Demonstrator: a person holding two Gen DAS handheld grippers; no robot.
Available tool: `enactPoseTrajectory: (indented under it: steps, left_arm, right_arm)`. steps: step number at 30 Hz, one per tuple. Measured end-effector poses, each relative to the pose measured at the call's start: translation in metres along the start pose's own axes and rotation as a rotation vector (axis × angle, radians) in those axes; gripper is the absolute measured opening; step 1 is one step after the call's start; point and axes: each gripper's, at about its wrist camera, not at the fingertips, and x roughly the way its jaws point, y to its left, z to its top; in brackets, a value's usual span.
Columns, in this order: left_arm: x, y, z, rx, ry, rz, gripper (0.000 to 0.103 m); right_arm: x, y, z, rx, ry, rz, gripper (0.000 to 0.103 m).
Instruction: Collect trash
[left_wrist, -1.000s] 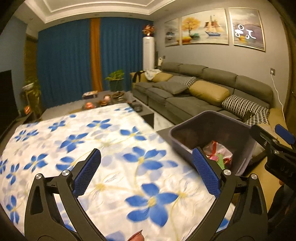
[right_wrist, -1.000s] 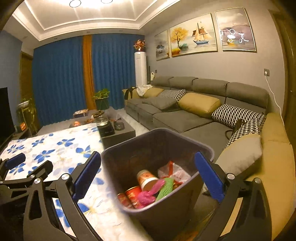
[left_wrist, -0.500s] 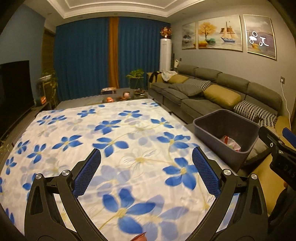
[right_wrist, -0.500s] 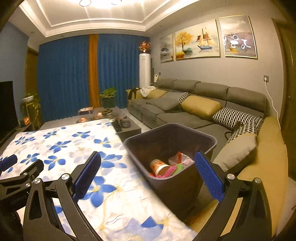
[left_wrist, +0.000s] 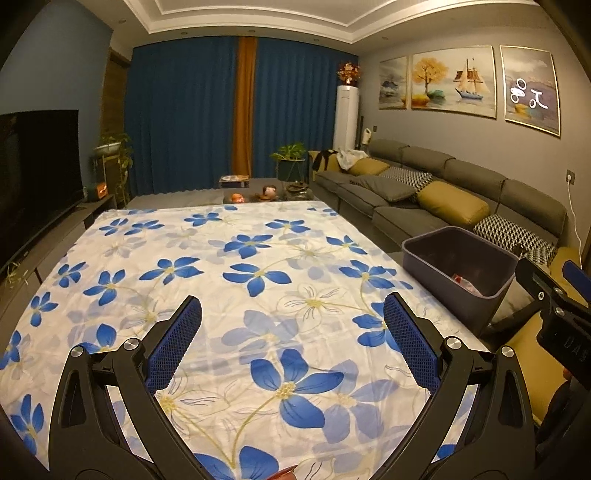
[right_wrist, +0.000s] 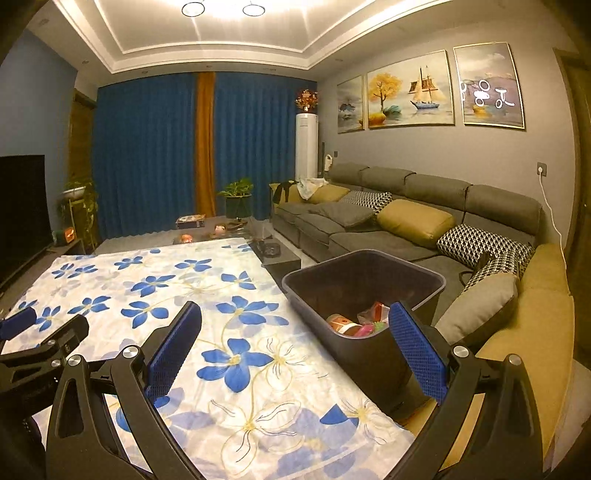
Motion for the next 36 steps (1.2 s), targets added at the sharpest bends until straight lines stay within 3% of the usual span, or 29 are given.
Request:
enactPoseTrajectory:
  steps: [36]
  left_arm:
    - [-0.015,0.000,0.004,-0.001,-0.035,-0.006,0.097]
  right_arm:
    - [-0.004,0.001,0.000,0.008,-0.004,0.006,0.097]
